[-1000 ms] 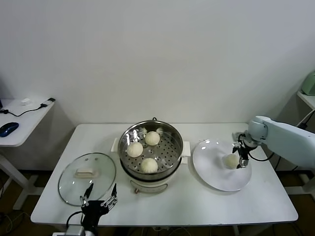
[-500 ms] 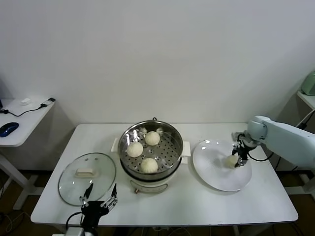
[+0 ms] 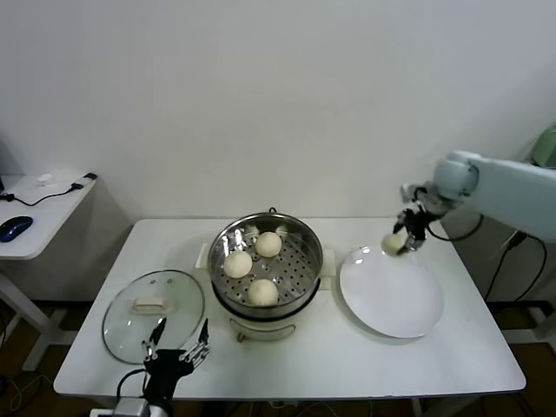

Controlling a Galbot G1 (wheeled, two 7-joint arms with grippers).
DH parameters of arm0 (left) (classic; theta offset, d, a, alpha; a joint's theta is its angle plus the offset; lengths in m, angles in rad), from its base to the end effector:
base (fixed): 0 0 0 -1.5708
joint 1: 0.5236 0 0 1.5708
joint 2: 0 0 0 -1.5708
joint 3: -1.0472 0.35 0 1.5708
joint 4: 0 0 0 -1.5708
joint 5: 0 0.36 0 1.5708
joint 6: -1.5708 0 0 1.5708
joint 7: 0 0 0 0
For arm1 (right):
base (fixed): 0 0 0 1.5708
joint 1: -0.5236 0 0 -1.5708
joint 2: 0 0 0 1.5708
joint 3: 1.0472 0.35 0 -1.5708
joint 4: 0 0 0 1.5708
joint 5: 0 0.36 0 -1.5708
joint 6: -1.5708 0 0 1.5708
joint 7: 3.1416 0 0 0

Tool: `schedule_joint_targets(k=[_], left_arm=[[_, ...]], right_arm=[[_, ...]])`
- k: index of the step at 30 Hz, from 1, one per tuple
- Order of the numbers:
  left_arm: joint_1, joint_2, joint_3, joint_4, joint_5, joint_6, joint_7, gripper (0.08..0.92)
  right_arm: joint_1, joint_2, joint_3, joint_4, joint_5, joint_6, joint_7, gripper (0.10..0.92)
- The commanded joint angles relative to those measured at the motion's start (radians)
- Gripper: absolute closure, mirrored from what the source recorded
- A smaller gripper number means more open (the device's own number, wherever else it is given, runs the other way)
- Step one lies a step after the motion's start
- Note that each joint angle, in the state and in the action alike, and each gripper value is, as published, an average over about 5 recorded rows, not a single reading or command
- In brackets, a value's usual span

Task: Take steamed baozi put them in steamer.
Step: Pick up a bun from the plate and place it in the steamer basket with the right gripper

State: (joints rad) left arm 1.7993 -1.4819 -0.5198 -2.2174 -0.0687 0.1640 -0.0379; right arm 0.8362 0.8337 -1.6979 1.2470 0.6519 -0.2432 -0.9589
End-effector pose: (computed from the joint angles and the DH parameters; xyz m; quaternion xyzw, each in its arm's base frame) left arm 0.1192 0.0107 -0.2932 -0.0095 -0.9908 -0.0034 0.1353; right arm 0.5645 -0.1112 -0.0348 0.4921 -0.5877 0.5118 0.3878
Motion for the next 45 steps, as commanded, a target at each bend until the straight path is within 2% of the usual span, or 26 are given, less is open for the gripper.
schedule_joint_targets(k=[1,6,14,24,36,39,45], left_arm=[[-0.003,0.004,0.008,-0.007,-0.005,0.0,0.001,0.177],[-0.009,0.007,0.009,-0.006,-0.012,0.0,0.0,0.177],[-0.017,0.015,-0.006,-0.001,-0.017,0.003,0.001,0.177],[-0.015,0.014,-0.007,0.017,-0.018,0.0,0.001,0.177],[-0.027,0.016,-0.01,0.023,-0.022,0.005,0.003,0.177],[-0.03,0.017,-0.011,0.021,-0.024,0.009,0.004,0.177],[-0.023,0.021,-0.014,0.006,-0.027,0.018,0.007,0.177]], right_arm=[[0.417,0.185,-0.156,0.357,0.447,-0.128,0.125,0.414],[0.341,0.275,-0.117,0.399,0.496,-0.199,0.225,0.414],[0.068,0.342,-0.092,0.292,0.388,-0.249,0.318,0.414],[-0.124,0.376,-0.025,0.114,0.278,-0.249,0.332,0.414],[-0.146,0.388,0.002,0.06,0.261,-0.197,0.286,0.412],[-0.14,0.378,0.02,0.046,0.261,-0.154,0.251,0.373],[-0.074,0.306,0.05,0.045,0.258,-0.069,0.144,0.23]])
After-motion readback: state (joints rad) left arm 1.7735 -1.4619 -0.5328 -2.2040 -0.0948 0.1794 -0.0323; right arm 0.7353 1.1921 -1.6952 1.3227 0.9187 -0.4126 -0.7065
